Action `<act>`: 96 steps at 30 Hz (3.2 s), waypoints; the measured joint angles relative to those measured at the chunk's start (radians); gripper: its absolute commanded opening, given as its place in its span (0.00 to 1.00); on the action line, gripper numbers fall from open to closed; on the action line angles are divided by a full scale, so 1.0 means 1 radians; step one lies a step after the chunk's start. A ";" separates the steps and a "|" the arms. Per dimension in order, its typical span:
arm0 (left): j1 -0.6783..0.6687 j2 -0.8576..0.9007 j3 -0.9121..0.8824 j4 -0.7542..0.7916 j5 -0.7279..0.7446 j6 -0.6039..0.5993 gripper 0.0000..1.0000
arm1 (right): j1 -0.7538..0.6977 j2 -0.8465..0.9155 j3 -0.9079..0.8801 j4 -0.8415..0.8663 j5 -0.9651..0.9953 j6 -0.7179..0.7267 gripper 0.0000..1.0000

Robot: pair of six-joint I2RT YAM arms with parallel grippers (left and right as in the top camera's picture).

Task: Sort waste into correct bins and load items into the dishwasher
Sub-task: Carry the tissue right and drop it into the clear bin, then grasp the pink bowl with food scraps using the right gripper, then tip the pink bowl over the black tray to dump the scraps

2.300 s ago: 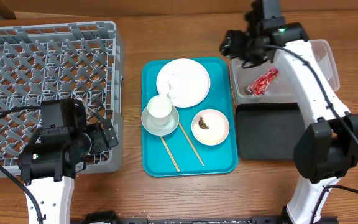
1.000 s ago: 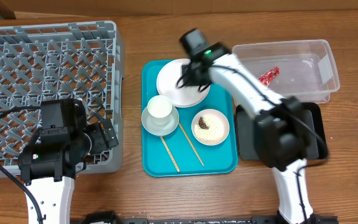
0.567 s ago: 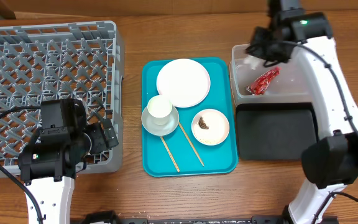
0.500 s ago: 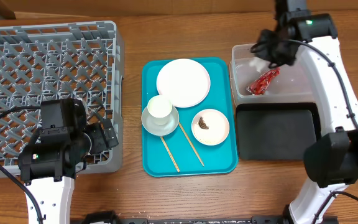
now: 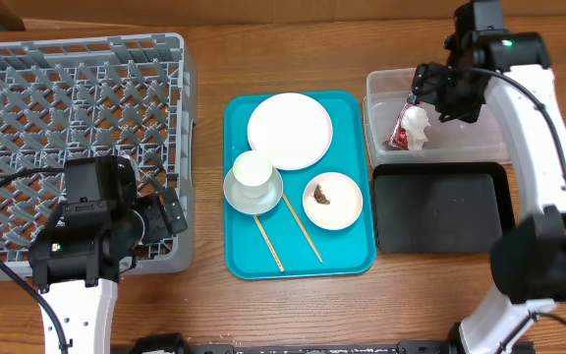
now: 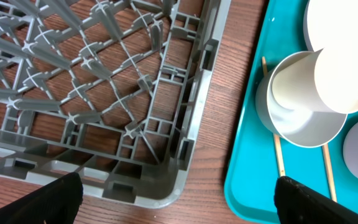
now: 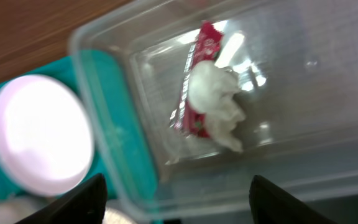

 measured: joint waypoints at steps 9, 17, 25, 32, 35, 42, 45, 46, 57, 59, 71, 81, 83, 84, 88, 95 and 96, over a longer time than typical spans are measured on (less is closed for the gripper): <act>0.000 0.000 0.000 0.001 0.000 0.000 1.00 | 0.170 -0.315 -0.107 -0.023 -0.067 -0.090 0.69; 0.000 0.000 0.001 0.002 0.000 0.000 1.00 | 0.449 -0.396 -0.404 0.158 -0.051 -0.085 0.76; 0.000 0.000 0.001 0.002 0.000 0.000 1.00 | 0.595 -0.302 -0.564 0.291 -0.050 -0.082 0.61; 0.000 0.000 0.001 0.002 0.000 0.000 1.00 | 0.631 -0.114 -0.592 0.385 -0.064 -0.053 0.45; 0.000 0.000 0.001 0.002 0.000 0.000 1.00 | 0.632 -0.057 -0.593 0.402 -0.071 -0.038 0.40; 0.000 0.000 0.001 0.002 0.000 0.000 1.00 | 0.632 -0.027 -0.593 0.418 -0.076 -0.008 0.27; 0.000 0.000 0.001 0.002 0.000 0.000 1.00 | 0.632 -0.027 -0.593 0.415 -0.075 0.015 0.27; 0.000 0.000 0.001 0.002 0.000 0.000 1.00 | 0.633 -0.027 -0.593 0.415 -0.075 0.027 0.27; 0.000 0.000 0.001 0.002 0.000 0.000 1.00 | 0.636 -0.027 -0.613 0.426 -0.066 0.070 0.23; 0.000 0.000 0.001 0.002 0.000 0.000 1.00 | 0.636 -0.027 -0.630 0.430 -0.064 0.075 0.19; 0.000 0.000 0.001 0.002 0.000 0.000 1.00 | 0.636 -0.040 -0.613 0.380 -0.030 0.072 0.04; 0.000 0.000 0.001 0.002 0.000 0.000 1.00 | 0.634 -0.056 -0.470 0.261 -0.034 0.075 0.04; 0.000 0.000 0.001 0.002 0.000 0.000 1.00 | 0.628 -0.091 -0.465 0.254 -0.042 0.090 0.04; 0.000 0.000 0.001 0.002 0.000 0.000 1.00 | 0.620 -0.114 -0.465 0.246 -0.045 0.098 0.04; 0.000 0.000 0.001 0.002 0.000 0.000 1.00 | 0.537 -0.214 -0.458 0.200 -0.061 0.131 0.04; 0.000 0.000 0.001 0.002 0.000 0.000 1.00 | 0.290 -0.281 -0.448 0.107 -0.150 0.132 0.04; 0.000 0.000 0.001 0.002 0.000 0.000 1.00 | 0.257 -0.281 -0.454 0.109 -0.175 0.122 0.04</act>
